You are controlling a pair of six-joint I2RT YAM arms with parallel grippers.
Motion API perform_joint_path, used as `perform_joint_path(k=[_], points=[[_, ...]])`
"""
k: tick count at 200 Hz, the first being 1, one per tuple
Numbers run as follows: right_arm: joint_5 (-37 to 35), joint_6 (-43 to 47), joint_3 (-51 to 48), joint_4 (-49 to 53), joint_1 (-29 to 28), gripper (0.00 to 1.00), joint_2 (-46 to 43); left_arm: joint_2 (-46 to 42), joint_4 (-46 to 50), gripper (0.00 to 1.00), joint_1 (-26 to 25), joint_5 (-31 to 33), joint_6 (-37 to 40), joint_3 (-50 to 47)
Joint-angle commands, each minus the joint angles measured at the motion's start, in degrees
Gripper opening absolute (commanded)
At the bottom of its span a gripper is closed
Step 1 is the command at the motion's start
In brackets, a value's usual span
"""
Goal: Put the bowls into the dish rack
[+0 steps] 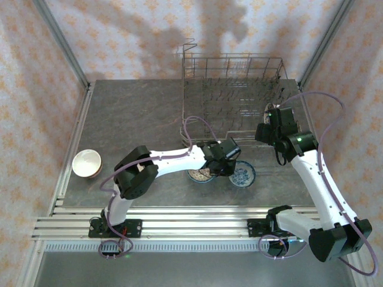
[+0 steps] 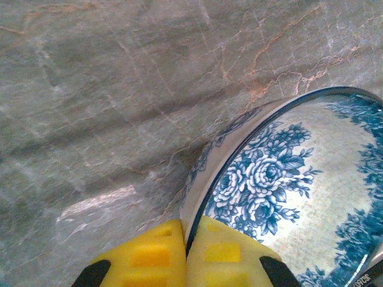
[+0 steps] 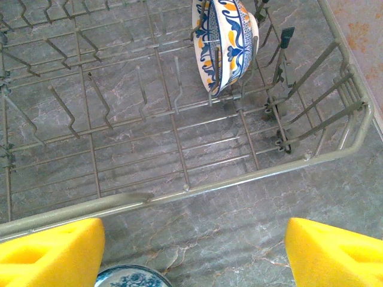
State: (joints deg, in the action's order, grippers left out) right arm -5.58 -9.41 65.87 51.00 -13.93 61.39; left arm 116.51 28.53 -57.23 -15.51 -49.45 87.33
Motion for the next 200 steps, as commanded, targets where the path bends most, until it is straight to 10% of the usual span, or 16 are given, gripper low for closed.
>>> perform_joint_path(k=[1,105,200], points=[[-1.56,0.45,1.72,1.3,0.05,0.79,-1.38,-5.08,-0.54,0.0,0.5,2.67,1.18,-0.87],[4.45,3.25,6.2,7.78,0.05,0.79,-6.68,-14.69,4.12,0.0,-0.58,2.13,9.15,4.2],[26.48,5.64,12.62,9.74,0.05,0.7,-7.77,-14.77,14.66,0.0,4.19,7.57,20.51,20.84]])
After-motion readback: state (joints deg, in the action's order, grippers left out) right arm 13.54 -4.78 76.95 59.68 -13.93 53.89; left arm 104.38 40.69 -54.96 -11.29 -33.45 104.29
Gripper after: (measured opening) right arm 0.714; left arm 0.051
